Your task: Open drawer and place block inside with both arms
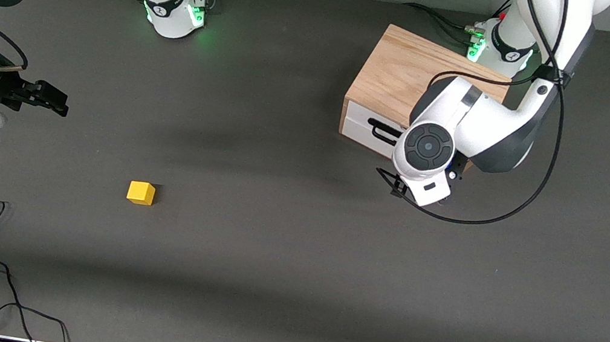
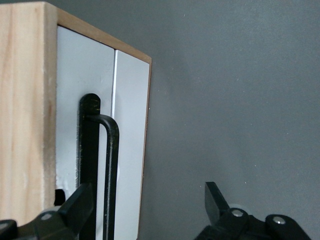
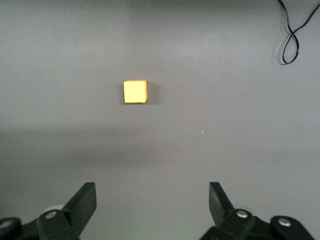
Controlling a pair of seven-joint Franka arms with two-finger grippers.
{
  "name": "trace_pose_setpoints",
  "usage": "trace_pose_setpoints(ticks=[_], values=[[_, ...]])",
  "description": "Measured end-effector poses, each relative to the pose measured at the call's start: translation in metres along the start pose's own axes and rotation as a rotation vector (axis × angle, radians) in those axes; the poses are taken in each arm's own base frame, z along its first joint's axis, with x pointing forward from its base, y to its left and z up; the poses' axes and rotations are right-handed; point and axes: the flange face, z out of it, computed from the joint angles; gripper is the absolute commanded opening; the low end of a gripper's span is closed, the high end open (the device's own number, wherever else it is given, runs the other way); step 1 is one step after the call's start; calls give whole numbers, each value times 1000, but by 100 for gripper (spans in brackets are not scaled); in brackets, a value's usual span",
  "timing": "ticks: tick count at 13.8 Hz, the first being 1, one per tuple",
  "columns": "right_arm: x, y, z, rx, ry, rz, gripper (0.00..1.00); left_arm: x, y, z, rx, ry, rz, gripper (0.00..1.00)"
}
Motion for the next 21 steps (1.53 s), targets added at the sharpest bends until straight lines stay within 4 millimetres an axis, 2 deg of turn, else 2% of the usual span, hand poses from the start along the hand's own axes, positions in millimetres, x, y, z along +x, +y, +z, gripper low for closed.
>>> trace_pose_setpoints(ticks=[3,8,13,16,18,21], values=[[0,0,0,0,0,0,100,-4,-2,15,8,-10,-5,100],[0,0,0,0,-1,0,100,-11,-6,22,28,-32,-4,100],[0,0,1,0,-2,12,100,-15,-9,43,38,-29,1,100],[0,-8,1,-1,-1,37,100,-20,-10,54,51,-24,9,100],[0,-14,0,-2,-1,35,100,-21,-9,55,44,-25,10,100],[0,-10,0,-1,5,39,100,-21,-5,54,22,-32,8,100]])
